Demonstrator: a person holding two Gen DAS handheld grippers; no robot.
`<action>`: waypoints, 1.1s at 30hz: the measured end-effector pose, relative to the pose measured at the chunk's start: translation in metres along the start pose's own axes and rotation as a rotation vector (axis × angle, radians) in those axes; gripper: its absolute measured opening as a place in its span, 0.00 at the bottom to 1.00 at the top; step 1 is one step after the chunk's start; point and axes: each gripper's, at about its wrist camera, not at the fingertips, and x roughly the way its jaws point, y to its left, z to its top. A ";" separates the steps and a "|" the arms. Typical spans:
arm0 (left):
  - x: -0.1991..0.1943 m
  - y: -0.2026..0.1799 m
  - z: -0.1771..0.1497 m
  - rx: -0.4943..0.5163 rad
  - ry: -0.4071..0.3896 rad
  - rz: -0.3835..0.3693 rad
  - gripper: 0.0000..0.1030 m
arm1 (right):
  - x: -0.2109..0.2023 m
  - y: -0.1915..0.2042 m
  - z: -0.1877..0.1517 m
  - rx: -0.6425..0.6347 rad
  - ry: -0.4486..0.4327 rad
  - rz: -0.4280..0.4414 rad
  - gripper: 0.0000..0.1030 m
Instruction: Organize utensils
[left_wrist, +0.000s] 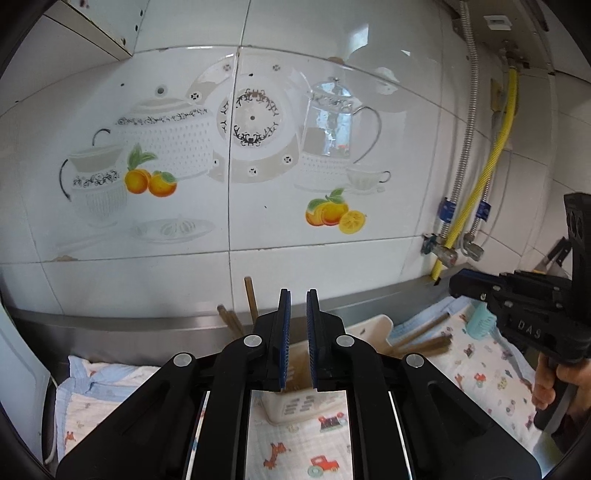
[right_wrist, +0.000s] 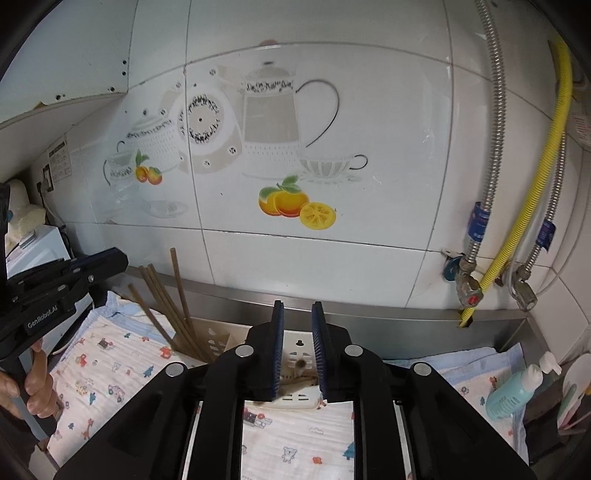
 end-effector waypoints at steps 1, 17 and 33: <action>-0.004 0.000 -0.002 0.001 0.000 -0.001 0.09 | -0.006 0.001 -0.002 0.001 -0.006 0.001 0.20; -0.070 -0.003 -0.074 -0.007 -0.001 0.001 0.64 | -0.068 0.025 -0.073 -0.020 -0.024 -0.001 0.43; -0.110 0.000 -0.140 0.006 0.033 0.046 0.85 | -0.094 0.035 -0.154 0.077 -0.013 -0.058 0.80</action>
